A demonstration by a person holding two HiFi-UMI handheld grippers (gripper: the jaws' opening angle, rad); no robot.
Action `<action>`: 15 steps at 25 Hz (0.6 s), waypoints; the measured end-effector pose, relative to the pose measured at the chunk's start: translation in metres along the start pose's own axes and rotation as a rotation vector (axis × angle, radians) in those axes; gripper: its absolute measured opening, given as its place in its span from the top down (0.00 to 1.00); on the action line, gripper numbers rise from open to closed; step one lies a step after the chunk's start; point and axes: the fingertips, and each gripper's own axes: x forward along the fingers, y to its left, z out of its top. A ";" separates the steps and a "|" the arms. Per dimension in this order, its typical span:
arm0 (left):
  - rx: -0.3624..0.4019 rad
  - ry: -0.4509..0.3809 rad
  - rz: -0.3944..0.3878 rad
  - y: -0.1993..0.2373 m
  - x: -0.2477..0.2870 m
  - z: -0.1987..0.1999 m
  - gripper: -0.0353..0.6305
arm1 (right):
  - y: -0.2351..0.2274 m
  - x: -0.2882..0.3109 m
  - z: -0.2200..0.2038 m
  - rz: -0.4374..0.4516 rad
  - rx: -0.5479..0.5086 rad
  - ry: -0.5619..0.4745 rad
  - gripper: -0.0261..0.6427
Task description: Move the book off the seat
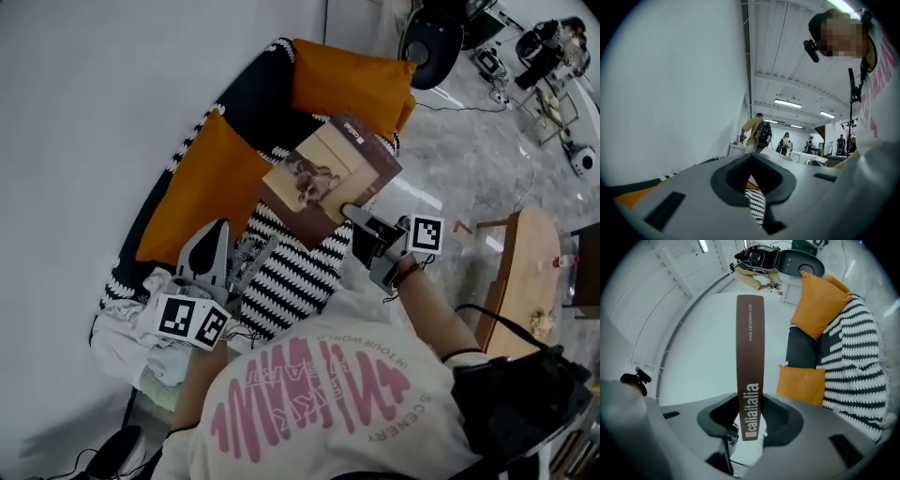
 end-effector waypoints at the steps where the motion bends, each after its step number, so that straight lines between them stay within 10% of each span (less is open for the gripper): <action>1: -0.008 -0.007 -0.021 -0.001 0.001 0.001 0.94 | 0.001 -0.002 0.000 -0.002 -0.003 -0.016 0.72; 15: -0.043 -0.001 -0.257 -0.096 0.035 -0.020 0.94 | 0.025 -0.121 0.014 -0.016 -0.042 -0.240 0.72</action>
